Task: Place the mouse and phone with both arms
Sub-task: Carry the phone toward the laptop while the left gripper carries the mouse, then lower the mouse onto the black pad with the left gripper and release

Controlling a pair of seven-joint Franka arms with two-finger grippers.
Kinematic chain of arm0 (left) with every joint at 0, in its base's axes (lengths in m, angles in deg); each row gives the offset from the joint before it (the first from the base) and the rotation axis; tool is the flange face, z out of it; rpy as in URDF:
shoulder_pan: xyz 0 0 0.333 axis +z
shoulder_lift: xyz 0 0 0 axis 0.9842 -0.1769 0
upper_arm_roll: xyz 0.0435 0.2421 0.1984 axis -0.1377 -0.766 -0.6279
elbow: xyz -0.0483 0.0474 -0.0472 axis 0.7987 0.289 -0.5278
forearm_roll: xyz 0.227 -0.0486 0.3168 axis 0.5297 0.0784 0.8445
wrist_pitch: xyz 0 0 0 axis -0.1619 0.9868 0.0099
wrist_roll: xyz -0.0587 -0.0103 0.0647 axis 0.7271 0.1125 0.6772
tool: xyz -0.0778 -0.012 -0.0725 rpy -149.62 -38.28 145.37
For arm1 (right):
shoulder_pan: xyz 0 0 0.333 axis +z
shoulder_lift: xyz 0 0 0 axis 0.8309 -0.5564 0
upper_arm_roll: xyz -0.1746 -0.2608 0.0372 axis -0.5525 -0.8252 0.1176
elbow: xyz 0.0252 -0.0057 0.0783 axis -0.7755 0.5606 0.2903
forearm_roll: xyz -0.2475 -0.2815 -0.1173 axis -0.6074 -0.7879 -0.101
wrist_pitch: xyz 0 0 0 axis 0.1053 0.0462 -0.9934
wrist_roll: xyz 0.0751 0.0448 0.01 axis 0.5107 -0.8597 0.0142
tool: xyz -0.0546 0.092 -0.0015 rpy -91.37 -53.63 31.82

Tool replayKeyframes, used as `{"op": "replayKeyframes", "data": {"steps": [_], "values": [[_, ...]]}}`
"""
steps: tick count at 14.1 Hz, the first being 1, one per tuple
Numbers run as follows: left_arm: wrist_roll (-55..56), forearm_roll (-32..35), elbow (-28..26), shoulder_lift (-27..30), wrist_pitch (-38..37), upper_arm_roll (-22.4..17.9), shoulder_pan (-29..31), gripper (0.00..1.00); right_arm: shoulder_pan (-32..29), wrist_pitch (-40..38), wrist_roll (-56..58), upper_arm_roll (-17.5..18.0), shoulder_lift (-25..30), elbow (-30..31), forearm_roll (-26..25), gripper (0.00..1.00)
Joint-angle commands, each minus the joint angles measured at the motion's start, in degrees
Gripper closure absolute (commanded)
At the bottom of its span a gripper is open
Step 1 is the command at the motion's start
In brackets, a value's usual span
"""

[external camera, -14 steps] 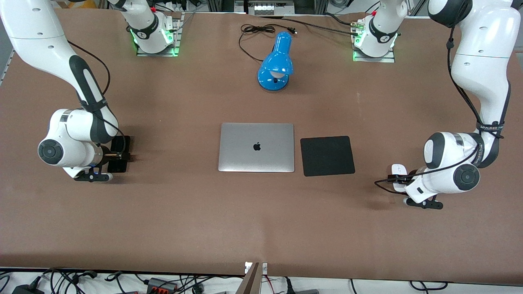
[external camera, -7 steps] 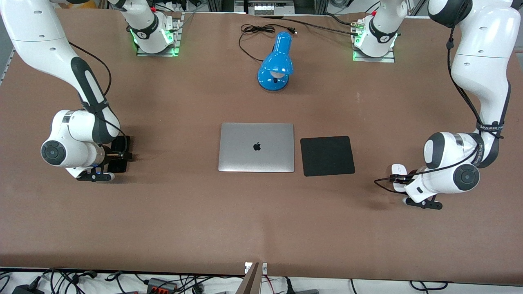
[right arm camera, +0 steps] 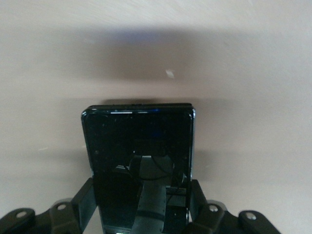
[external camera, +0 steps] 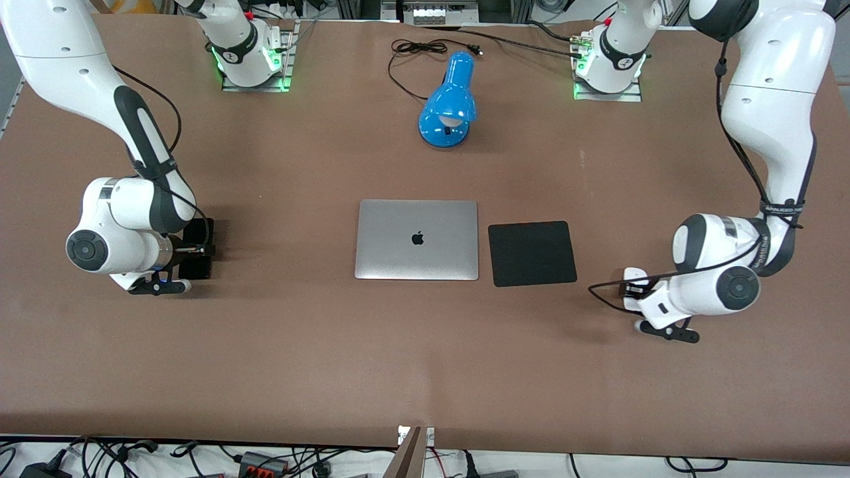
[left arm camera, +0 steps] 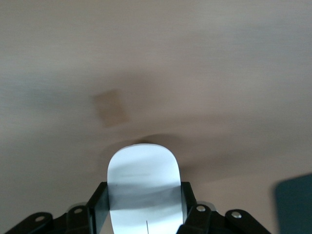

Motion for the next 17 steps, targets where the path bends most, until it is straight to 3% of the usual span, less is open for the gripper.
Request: {"op": "replayKeyframes", "data": {"steps": [1,4,6,9,16,17], "values": [[6.2,-1.6,-0.2,2.1,-6.6,1.2,-4.9,0.67,1.8,-4.9,-2.0,3.1,2.8,-4.1,0.2,0.79],[15.3,-4.0,-0.9,1.4,-7.2,5.1,-7.0,0.67,10.4,-4.7,-16.3,3.2,0.7,-7.9,0.4,0.78],[17.6,-4.0,-0.9,1.4,-7.1,5.2,-9.6,0.67,15.4,-3.2,-21.5,3.2,-1.9,-9.4,0.8,0.78],[17.4,-3.9,-0.8,0.2,-6.6,5.2,-11.9,0.66,18.8,0.8,-22.5,3.2,-4.5,-10.5,5.8,0.78],[17.6,-3.9,-1.0,-0.6,-2.8,5.2,-12.9,0.65,23.5,2.0,-22.7,3.2,-6.6,-10.2,6.3,0.75],[17.6,-3.9,-1.1,-0.8,-2.8,5.2,-12.8,0.54,23.7,2.0,-22.7,3.2,-6.6,-10.1,6.3,0.75]]}}
